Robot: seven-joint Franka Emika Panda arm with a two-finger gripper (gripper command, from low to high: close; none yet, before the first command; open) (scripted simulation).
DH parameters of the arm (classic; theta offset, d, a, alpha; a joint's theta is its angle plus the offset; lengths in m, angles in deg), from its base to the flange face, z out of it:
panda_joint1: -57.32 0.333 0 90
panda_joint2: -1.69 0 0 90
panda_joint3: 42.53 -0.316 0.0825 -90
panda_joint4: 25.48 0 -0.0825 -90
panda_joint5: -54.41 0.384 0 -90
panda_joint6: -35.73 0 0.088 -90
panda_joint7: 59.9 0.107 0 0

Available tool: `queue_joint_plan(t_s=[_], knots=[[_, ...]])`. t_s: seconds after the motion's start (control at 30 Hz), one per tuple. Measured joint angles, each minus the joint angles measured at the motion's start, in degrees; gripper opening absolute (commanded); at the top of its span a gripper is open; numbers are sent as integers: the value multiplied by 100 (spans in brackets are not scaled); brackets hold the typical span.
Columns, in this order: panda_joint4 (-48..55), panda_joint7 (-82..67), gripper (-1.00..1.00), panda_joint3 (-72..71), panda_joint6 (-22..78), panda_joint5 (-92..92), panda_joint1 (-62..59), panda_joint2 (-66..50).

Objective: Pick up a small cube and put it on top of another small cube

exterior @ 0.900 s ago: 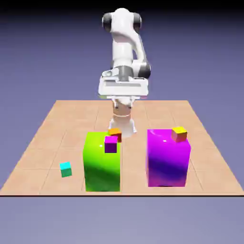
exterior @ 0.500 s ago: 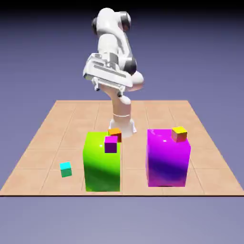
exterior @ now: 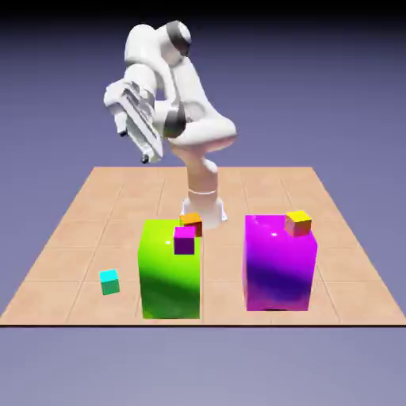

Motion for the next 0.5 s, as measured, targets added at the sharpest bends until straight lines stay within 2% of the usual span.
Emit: queue_joint_plan(t_s=[0.5], knots=[[690, -3131, 0, 3115, -743, -2277, 1778, 252]])
